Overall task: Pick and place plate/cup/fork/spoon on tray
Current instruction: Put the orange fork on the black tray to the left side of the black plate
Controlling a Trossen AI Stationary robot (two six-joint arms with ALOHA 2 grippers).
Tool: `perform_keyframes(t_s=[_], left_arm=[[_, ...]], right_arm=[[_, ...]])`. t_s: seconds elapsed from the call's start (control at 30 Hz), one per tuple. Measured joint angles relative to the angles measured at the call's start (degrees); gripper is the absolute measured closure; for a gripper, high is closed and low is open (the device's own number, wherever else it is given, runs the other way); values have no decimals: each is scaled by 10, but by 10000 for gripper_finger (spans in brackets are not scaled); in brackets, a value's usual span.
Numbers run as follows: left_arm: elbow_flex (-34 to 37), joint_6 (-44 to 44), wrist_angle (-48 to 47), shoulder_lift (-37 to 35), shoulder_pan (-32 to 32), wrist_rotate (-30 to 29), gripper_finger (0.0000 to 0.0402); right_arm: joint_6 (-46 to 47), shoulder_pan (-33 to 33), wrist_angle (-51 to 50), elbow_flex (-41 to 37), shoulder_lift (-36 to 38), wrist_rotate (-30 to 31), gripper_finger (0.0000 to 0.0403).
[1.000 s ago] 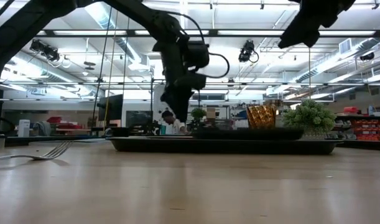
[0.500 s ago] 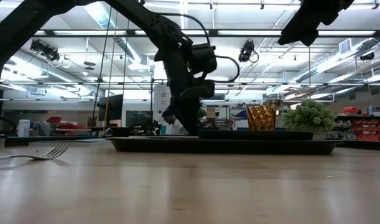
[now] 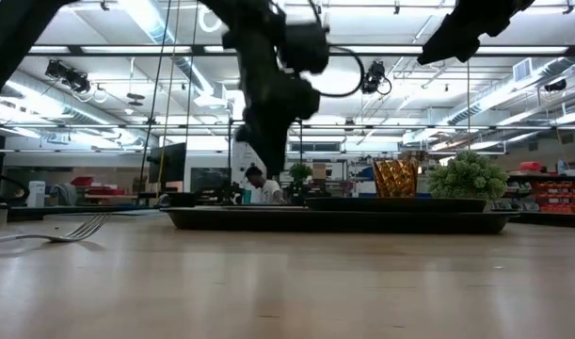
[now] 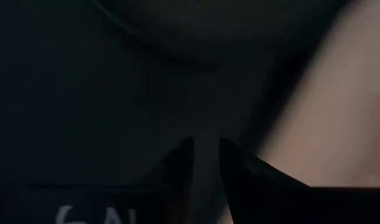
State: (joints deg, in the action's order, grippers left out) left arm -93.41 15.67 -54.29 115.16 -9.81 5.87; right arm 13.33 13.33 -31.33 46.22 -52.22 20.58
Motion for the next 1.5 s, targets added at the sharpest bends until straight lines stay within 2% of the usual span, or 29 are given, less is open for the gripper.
perform_keyframes(t_s=[0.17, 0.33, 0.5, 0.73, 0.87, 1.03, 1.33, 1.5], left_arm=[[0, 134, -63, -15, 58, 48, 320], [0, 236, -90, -15, 136, 50, 320], [0, 321, -98, -15, 202, -8, 320], [0, 457, -173, -15, 263, -107, 320], [5, 493, -197, -16, 286, -123, 320], [62, 514, -193, -17, 303, -107, 334], [137, 610, -123, -34, 333, -97, 390], [144, 655, -104, -40, 355, -94, 395]], right_arm=[[-20, 2, 37, -23, 2, 11, 271], [-41, 3, 107, -59, 3, 4, 271], [-45, 14, 147, -81, 2, 4, 271], [-52, 45, 147, -82, 2, 3, 271], [-60, 65, 140, -82, 2, 2, 271], [-69, 77, 141, -82, 2, 2, 271], [-56, 77, 140, -82, 2, -40, 271], [-56, 77, 138, -82, 2, -53, 271]])
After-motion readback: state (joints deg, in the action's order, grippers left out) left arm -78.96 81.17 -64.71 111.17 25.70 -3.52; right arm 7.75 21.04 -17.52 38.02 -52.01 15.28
